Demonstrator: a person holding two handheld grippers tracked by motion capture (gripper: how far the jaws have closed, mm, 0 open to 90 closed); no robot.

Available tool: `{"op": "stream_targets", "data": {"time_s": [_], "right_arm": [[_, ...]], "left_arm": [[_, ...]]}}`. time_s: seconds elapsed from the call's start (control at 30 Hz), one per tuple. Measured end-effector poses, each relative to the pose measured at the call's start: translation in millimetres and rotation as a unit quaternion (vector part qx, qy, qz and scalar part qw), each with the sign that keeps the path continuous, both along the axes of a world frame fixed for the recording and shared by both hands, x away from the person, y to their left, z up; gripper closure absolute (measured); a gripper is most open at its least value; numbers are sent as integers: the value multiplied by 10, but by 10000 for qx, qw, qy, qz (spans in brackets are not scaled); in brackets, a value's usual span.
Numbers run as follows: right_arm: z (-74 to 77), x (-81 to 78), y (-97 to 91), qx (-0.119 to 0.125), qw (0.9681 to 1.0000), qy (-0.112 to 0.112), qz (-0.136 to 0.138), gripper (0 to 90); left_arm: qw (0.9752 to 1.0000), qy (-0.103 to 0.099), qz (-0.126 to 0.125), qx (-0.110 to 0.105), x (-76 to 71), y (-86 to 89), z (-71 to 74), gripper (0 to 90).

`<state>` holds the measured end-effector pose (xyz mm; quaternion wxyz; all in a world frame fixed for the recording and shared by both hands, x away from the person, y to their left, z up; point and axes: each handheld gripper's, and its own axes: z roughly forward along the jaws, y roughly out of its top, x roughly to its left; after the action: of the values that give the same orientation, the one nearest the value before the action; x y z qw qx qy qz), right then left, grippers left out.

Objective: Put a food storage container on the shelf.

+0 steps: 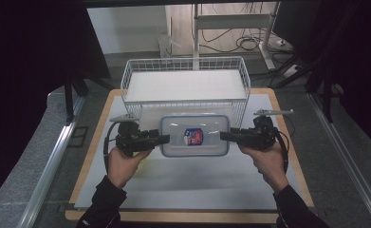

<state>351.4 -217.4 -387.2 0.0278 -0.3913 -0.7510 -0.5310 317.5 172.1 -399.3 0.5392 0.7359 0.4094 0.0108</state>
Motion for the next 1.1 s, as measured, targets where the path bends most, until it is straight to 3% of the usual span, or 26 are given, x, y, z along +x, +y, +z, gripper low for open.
{"op": "stream_targets", "data": {"time_s": [0.3,0.5,1.1], "right_arm": [[310,228,150,54,9999,-130,40,529],[465,364,239,42,9996,-257,67,529],[851,768,403,107,9993,-353,51,529]], "left_arm": [[9999,-90,95,-49,180,150,299,487],[9997,-168,93,-146,318,244,421,489],[9984,-304,259,-409,717,412,790,491]]}}
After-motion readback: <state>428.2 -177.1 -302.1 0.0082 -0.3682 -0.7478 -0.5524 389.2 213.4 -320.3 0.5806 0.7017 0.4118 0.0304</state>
